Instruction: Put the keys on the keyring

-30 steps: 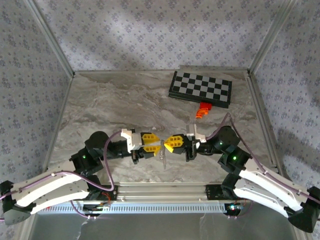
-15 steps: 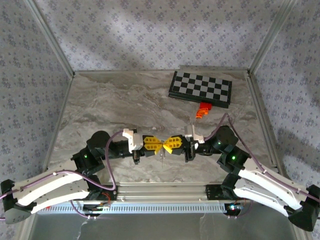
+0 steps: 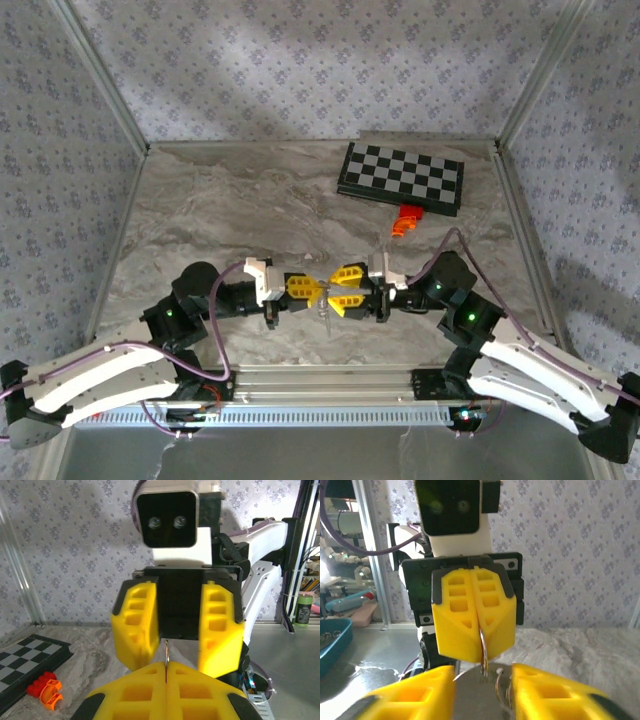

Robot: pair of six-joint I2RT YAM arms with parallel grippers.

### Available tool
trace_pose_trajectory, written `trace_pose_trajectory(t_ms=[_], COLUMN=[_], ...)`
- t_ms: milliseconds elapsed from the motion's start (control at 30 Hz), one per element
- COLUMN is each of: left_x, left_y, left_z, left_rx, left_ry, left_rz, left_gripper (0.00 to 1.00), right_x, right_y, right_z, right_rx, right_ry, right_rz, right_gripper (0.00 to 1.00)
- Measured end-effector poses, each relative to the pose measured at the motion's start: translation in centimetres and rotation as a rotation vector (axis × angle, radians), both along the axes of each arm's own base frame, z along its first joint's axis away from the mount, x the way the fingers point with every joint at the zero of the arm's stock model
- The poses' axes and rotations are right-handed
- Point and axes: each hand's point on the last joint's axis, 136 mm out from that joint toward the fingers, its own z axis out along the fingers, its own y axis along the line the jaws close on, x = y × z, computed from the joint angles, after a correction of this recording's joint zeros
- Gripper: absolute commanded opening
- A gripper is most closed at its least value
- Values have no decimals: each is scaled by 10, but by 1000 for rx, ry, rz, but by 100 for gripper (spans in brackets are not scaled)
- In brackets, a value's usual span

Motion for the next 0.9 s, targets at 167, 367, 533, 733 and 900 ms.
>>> trace_pose_trajectory(t_ms=[167, 367, 533, 733, 900], left_x=[0, 2, 5, 7, 7], left_y=[10, 21, 29, 40, 44], left_z=[6, -4, -17, -30, -32], left_rx=[-19, -8, 10, 12, 1], left_ry=[-6, 10, 37, 54, 58], left_rz=[30, 67, 108, 151, 161], left_gripper=[0, 0, 0, 0, 0], right_x=[6, 26, 64, 108, 159], right_y=[-2, -2, -5, 6, 4], right_z=[1, -11, -27, -57, -110], right_rx=[-48, -105, -159, -274, -392], right_ry=[31, 113, 228, 372, 556], right_rz=[-37, -94, -200, -300, -433], right_gripper=[74, 81, 87, 87, 83])
